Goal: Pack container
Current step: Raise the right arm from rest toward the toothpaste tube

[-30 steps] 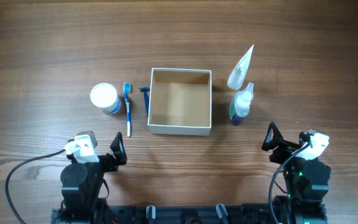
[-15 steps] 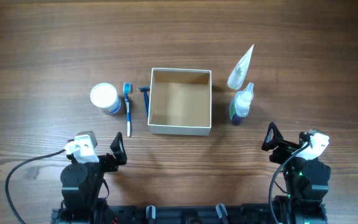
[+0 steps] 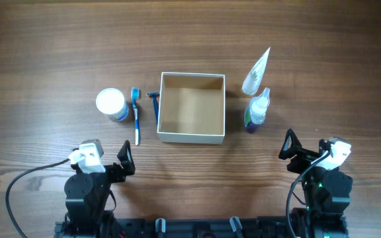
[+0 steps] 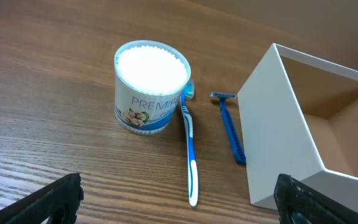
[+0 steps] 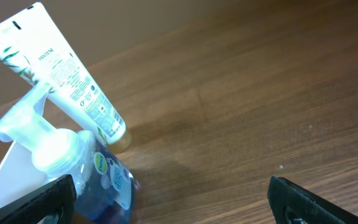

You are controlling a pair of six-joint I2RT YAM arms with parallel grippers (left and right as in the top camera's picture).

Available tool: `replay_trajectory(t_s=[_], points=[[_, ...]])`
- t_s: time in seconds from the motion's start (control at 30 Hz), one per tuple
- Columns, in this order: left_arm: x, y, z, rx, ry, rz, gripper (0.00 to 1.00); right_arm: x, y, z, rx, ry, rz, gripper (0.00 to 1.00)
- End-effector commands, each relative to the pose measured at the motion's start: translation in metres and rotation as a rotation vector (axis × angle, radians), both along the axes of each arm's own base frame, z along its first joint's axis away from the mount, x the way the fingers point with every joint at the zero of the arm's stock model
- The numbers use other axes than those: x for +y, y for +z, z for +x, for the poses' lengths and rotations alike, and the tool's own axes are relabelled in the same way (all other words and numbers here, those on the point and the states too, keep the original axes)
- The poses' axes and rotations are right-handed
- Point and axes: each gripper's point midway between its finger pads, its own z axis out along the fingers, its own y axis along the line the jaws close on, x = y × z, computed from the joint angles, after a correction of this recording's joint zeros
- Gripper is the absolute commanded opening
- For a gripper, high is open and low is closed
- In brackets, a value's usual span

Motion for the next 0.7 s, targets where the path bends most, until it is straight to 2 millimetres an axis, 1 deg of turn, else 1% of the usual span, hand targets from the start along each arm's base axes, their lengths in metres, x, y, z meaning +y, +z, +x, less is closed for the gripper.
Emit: replay_trajectory(t_s=[0.0,0.1,0.17,0.23,0.27,0.4,0.47,0.53,0.57,0.67], points=[[-0.001,0.000,0.000,-0.006,-0.004,-0.005,1.00,0.002,-0.001,-0.001,0.000,0.008,0.017,1.00],[-0.001,0.000,0.000,-0.006,-0.004,-0.005,1.00,0.007,0.007,0.001,-0.031,0.021,0.076,1.00],[-0.001,0.000,0.000,-0.006,-0.004,-0.005,1.00,0.017,0.017,0.003,-0.068,0.080,0.078,1.00],[-0.001,0.000,0.000,-0.006,-0.004,-0.005,1.00,0.032,0.039,0.004,-0.135,0.182,0.040,1.00],[-0.001,0.000,0.000,-0.006,-0.004,-0.005,1.00,0.036,0.048,0.003,-0.160,0.207,0.024,1.00],[-0.001,0.000,0.000,-0.006,-0.004,-0.005,1.00,0.041,0.102,-0.004,-0.256,0.247,-0.023,1.00],[-0.001,0.000,0.000,-0.006,-0.004,-0.005,1.00,0.049,0.129,-0.008,-0.274,0.287,-0.018,1.00],[-0.001,0.000,0.000,-0.006,-0.004,-0.005,1.00,0.055,0.152,-0.006,-0.253,0.328,-0.004,1.00],[-0.001,0.000,0.000,-0.006,-0.004,-0.005,1.00,0.058,0.169,0.002,-0.191,0.344,0.016,1.00],[-0.001,0.000,0.000,-0.006,-0.004,-0.005,1.00,0.056,0.189,0.020,-0.073,0.342,0.043,1.00]])
